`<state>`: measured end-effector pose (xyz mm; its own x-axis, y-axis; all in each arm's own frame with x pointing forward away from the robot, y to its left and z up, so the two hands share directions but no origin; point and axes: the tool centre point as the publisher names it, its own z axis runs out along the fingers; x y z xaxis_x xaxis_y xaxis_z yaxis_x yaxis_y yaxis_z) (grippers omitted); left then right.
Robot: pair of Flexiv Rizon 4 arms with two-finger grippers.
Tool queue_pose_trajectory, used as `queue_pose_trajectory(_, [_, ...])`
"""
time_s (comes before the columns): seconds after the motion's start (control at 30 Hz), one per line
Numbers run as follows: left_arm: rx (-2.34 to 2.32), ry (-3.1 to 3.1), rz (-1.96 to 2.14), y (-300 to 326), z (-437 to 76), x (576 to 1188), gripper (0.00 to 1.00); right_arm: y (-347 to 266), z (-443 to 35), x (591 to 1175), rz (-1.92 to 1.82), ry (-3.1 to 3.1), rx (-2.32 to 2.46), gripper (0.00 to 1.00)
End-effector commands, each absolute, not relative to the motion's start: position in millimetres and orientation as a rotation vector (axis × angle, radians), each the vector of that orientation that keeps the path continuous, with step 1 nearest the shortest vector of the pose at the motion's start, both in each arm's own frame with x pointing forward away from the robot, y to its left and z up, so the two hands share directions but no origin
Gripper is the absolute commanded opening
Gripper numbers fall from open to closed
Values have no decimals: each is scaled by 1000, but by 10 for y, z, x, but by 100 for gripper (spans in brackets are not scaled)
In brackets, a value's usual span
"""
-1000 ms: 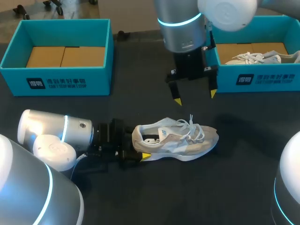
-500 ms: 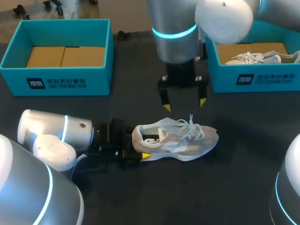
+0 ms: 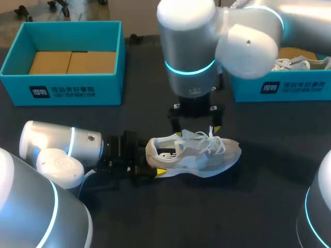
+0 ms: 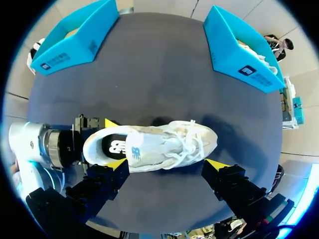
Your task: Take the shoe out of the shoebox, open the shoe tongue, remove and reinsert the insole, then place the shoe into the shoebox
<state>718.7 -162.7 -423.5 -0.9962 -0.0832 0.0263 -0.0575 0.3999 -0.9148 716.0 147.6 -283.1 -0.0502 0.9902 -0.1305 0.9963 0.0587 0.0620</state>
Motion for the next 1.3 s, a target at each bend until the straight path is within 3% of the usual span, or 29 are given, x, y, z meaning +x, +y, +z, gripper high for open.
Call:
queue_pose_trajectory(0.03, [-130, 2614, -1697, -1636, -4229, 7195, 0, 1693, -2977, 7161, -76, 2152, 2062, 100])
queue_pose_trajectory(0.73, [-130, 2614, -1697, -1636, -4229, 7195, 0, 1704, -3003, 7148, -3, 2166, 2049, 100])
queue_pose_trajectory(1.3, [-130, 2614, -1697, -1636, -4229, 7195, 0, 1931, -3294, 7172, 43, 2143, 2040, 100])
